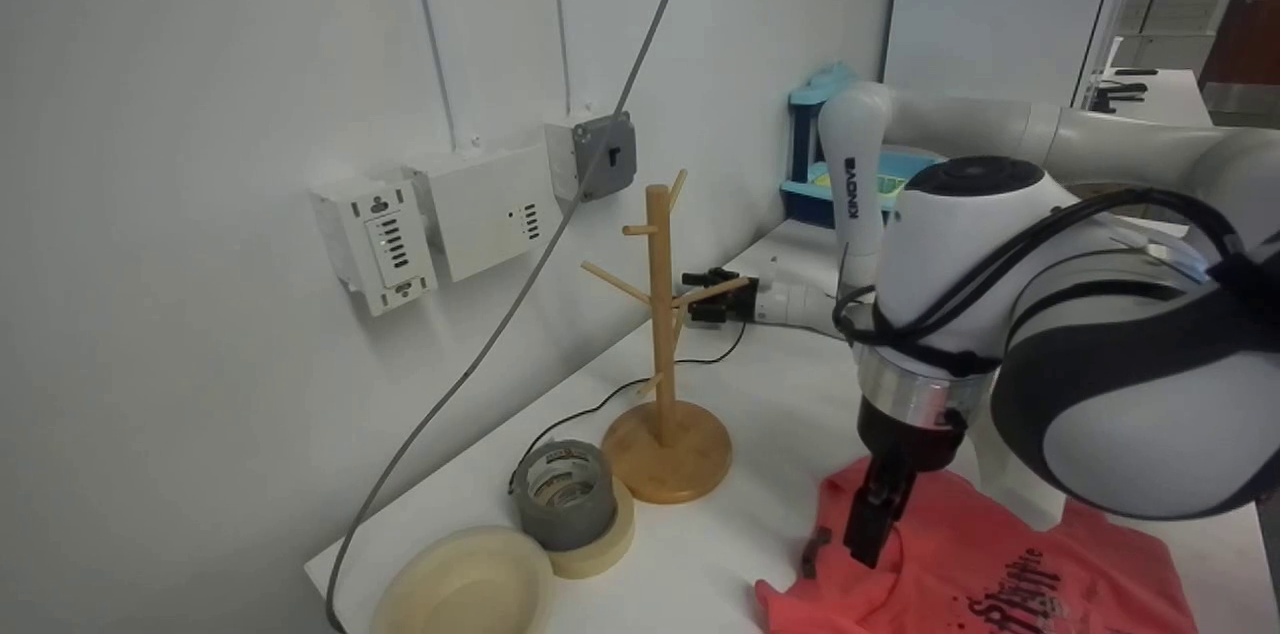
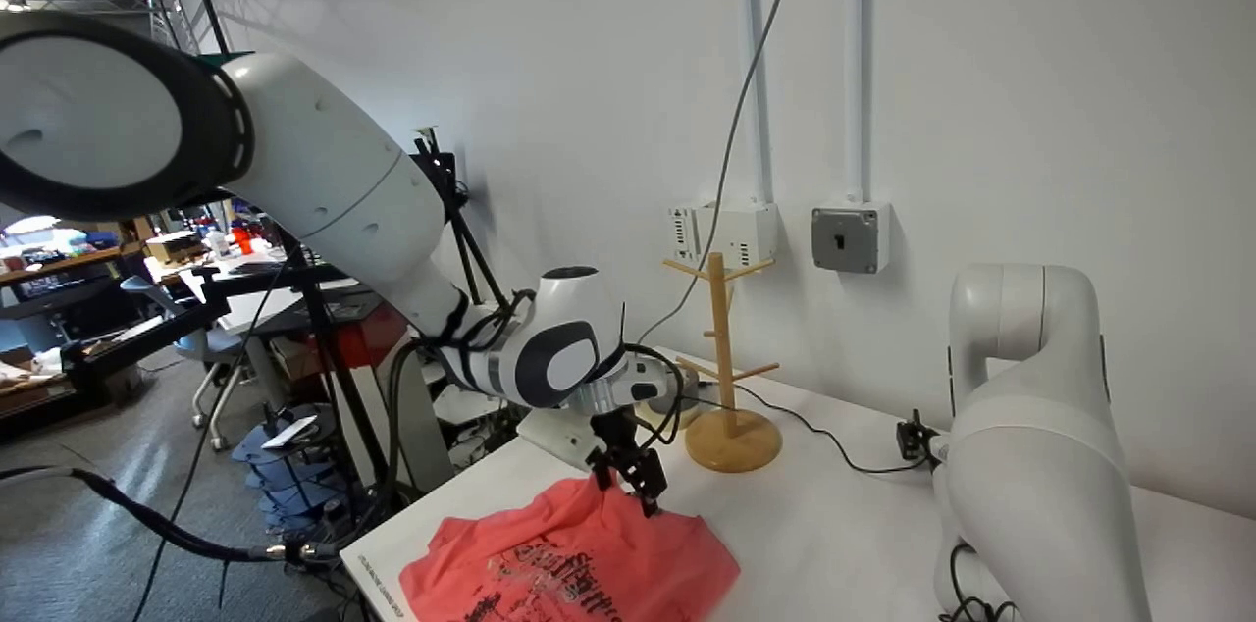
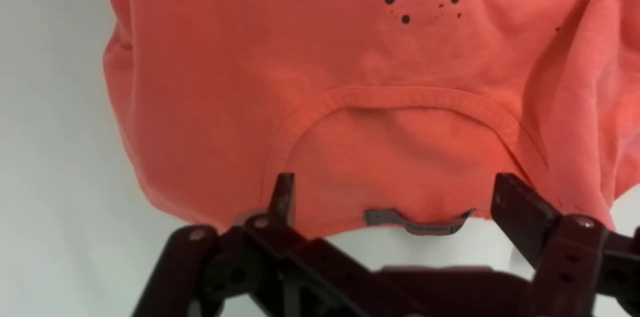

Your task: Pick up the orange sweater and put it back down

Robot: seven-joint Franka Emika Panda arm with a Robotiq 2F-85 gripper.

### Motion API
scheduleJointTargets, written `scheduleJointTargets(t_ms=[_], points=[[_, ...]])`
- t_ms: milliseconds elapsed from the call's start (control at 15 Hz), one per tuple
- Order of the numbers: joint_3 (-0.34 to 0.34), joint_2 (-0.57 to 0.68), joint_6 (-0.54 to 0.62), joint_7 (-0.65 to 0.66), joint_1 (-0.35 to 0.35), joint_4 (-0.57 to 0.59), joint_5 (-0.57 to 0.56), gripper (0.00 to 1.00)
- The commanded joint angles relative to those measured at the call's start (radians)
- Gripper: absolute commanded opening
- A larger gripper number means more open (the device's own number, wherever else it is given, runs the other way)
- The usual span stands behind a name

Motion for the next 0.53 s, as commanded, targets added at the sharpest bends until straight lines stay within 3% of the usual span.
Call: scheduleJointTargets(t_ms=[0,467], points=[[0.031,0.074,0.001,-0.035,-0.033,0.072,0.015,1.0],[0.049,0.172,-0.013,-0.04,-0.035,0.158,0.021,1.0]])
